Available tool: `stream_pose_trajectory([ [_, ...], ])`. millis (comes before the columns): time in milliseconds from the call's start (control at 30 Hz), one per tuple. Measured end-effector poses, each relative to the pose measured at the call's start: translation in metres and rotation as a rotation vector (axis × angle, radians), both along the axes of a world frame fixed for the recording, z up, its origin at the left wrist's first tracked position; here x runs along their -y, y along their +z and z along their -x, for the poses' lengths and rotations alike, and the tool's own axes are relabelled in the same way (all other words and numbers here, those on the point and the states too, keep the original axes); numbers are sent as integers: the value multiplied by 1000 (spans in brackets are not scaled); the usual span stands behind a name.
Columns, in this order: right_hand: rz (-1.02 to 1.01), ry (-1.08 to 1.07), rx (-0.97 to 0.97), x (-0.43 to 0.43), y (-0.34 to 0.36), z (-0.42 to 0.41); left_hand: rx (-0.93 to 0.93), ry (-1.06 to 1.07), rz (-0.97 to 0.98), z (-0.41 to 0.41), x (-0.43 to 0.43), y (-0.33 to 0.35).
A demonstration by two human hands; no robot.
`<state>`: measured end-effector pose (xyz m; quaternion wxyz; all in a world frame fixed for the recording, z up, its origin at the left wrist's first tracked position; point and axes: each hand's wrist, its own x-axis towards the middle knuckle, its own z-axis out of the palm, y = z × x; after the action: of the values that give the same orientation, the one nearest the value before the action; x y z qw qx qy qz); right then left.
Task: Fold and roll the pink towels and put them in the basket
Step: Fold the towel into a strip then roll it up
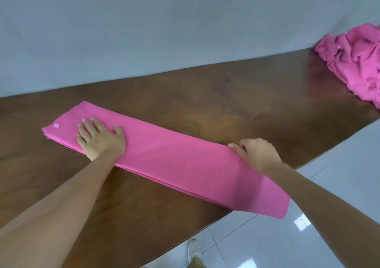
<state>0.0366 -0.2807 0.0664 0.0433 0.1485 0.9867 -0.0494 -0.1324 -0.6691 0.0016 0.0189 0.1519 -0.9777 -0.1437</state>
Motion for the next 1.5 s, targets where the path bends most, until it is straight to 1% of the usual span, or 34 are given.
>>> stream_pose_trajectory([
  [100,-84,73,84,-10,-1,29,6,96,2,-11,-2,-2],
  [200,-97,145,99,-19,-9,54,33,179,19,-23,-3,-4],
  [467,-155,351,-1,-41,-20,101,41,369,15,-53,-18,-5],
  [600,-208,396,-70,-48,-28,113,10,373,14,-61,-24,-5],
  [633,-183,395,-101,-50,-30,114,-7,341,26,-63,-26,-4],
  [700,-52,397,-208,-49,-35,112,-38,206,45,-65,-32,-2],
  [767,68,406,-310,-40,-37,108,-83,-32,71,-63,-41,-1],
  [800,96,405,-331,-32,-38,105,-110,-176,86,-62,-47,1],
  [900,127,372,-284,-4,-41,93,-122,-631,72,-59,-73,5],
  [933,147,361,-262,5,-42,86,-100,-752,65,-60,-82,6],
  [1000,188,353,-217,20,-45,70,-58,-909,70,-64,-99,6],
  [1067,190,374,-149,27,-50,55,-29,-972,101,-67,-108,4],
  [1233,138,414,-38,23,-50,37,-11,-999,168,-68,-107,1],
  [1333,138,344,12,39,-46,37,-6,-1002,169,-67,-107,-2],
  [1400,173,290,-1,59,-46,37,2,-1004,153,-67,-107,-1],
  [1500,141,211,6,92,-50,36,24,-1010,128,-68,-101,1],
])
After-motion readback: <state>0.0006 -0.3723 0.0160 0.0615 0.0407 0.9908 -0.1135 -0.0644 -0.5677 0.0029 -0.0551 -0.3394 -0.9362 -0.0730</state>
